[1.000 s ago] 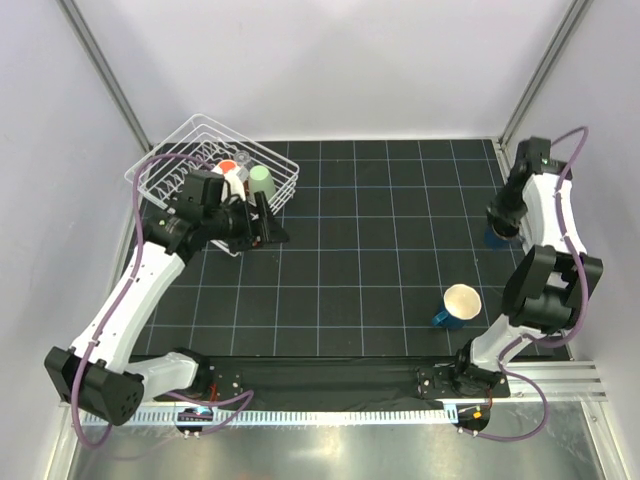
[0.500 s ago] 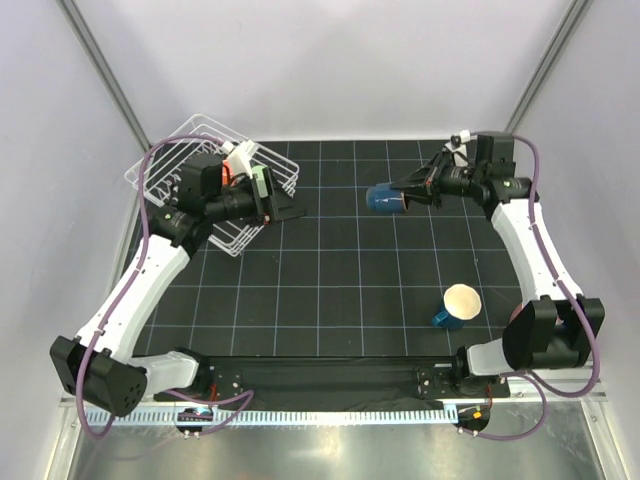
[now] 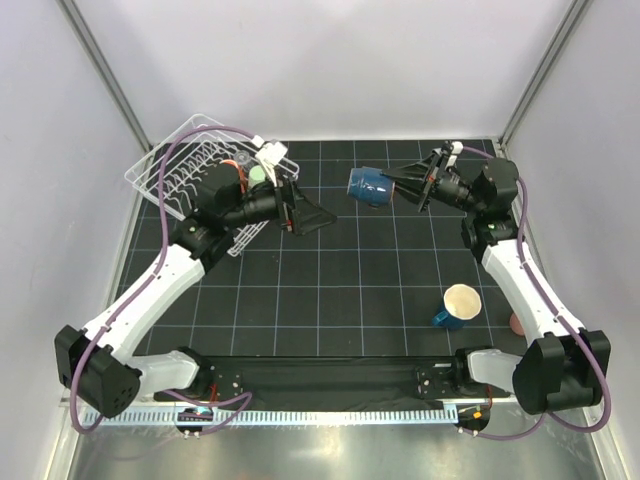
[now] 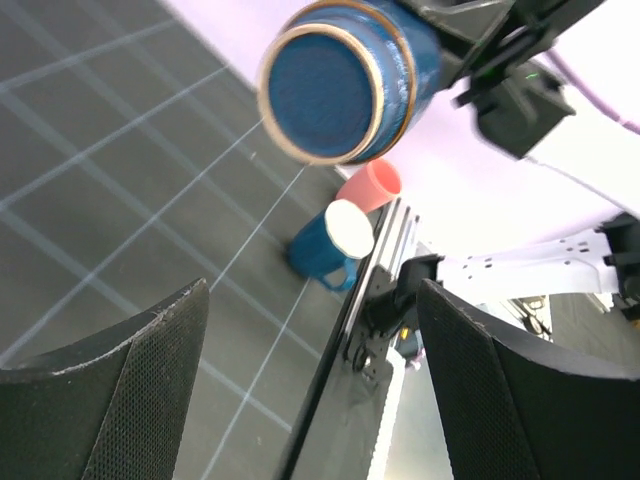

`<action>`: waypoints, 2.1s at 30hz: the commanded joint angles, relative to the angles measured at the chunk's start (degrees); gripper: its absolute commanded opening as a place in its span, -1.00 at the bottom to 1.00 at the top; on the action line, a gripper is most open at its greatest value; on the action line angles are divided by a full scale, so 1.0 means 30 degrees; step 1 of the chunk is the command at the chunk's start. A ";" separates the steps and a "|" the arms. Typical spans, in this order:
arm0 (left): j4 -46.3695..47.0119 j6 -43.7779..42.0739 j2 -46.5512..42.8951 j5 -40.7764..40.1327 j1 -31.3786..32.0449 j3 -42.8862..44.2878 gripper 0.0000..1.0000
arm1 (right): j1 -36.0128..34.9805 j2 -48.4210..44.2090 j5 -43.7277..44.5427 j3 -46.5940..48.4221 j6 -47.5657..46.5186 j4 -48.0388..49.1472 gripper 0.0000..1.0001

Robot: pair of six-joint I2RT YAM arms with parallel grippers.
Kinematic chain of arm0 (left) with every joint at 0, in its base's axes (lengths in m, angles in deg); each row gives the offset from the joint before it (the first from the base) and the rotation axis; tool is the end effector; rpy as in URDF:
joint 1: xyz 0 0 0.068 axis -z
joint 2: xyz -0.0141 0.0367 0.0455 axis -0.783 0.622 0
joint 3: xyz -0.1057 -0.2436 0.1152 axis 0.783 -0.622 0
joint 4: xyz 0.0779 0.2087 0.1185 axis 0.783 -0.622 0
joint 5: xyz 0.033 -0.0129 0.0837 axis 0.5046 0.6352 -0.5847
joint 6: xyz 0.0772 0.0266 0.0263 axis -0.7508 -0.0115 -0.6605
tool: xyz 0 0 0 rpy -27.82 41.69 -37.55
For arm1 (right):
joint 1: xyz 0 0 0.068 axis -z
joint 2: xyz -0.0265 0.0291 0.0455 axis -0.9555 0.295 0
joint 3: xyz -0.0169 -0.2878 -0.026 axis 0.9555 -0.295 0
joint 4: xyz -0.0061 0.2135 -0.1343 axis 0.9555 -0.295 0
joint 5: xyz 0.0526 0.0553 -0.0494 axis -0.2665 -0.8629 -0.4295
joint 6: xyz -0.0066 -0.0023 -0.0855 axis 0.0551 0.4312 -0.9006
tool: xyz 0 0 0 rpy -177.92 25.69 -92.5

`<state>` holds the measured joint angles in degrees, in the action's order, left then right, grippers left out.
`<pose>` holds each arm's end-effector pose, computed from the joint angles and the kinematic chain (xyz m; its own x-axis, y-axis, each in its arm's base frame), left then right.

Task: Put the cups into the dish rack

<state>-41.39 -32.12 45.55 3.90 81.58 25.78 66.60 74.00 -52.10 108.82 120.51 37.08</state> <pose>0.2301 -0.1884 0.4011 -0.6130 -0.1497 -0.7758 0.7102 0.3259 -0.6240 0.2669 0.0926 0.3955 -0.8791 0.4357 0.1933 0.1407 -0.1501 0.9786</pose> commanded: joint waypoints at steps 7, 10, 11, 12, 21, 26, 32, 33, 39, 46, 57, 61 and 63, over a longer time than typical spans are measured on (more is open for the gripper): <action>0.6810 0.0487 0.0603 -0.0592 0.1294 0.0030 0.65 | -0.0996 -0.0309 0.1803 0.0628 1.0205 0.6668 -0.92; 0.7280 0.1190 0.0574 -0.0798 0.1294 0.0176 0.68 | -0.1025 -0.0132 0.1510 0.1096 1.0118 0.7047 -0.92; 0.7396 0.1366 0.0545 -0.0943 0.1294 0.0206 0.71 | -0.1054 0.0101 0.1363 0.1417 1.0117 0.7281 -0.92; 0.7397 0.2006 0.0515 -0.1409 0.1294 0.0235 0.73 | -0.1026 0.0190 0.1159 0.1623 1.0117 0.7457 -0.92; 0.8360 0.3799 0.1305 -0.1326 0.1294 0.1231 0.78 | -0.1669 -0.0043 0.0483 0.1655 0.9123 0.6496 -0.92; 0.8365 0.3420 0.1657 -0.1238 0.1294 0.1699 0.79 | -0.2226 -0.0190 0.0600 0.1450 0.8975 0.6492 -0.92; 0.8510 0.3390 0.1570 -0.1179 0.1294 0.1818 0.78 | -0.2870 -0.0044 0.0980 0.1479 0.8946 0.6639 -0.92; 0.8540 0.3361 0.1512 -0.1179 0.1294 0.1788 0.78 | -0.2929 -0.0044 0.1010 0.1421 0.8945 0.6668 -0.92; 0.8948 0.3709 0.1627 -0.0830 0.1294 0.1905 0.72 | -0.3691 0.0219 0.1420 0.1244 0.9033 0.6960 -0.92; 0.9565 0.4239 0.1541 -0.0506 0.1294 0.1642 0.62 | -0.4277 0.0600 0.1772 0.1362 0.9004 0.7020 -0.92; 0.9565 0.4765 0.1657 0.0343 0.1294 0.1612 0.09 | -0.4512 0.1069 0.2182 0.1391 0.9150 0.7575 -0.92; 0.9419 0.4650 0.1512 0.0783 0.1294 0.1437 0.46 | -0.4541 0.1245 0.2240 0.1333 0.9326 0.7927 -0.92; 0.8780 0.4358 0.1249 0.0784 0.1265 0.1378 0.46 | -0.4512 0.1246 0.2270 0.1303 0.9385 0.8045 -0.92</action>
<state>-15.84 -18.66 50.90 3.59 85.27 29.17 53.38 78.00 -47.51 111.36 127.35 55.70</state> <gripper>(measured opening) 0.727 0.104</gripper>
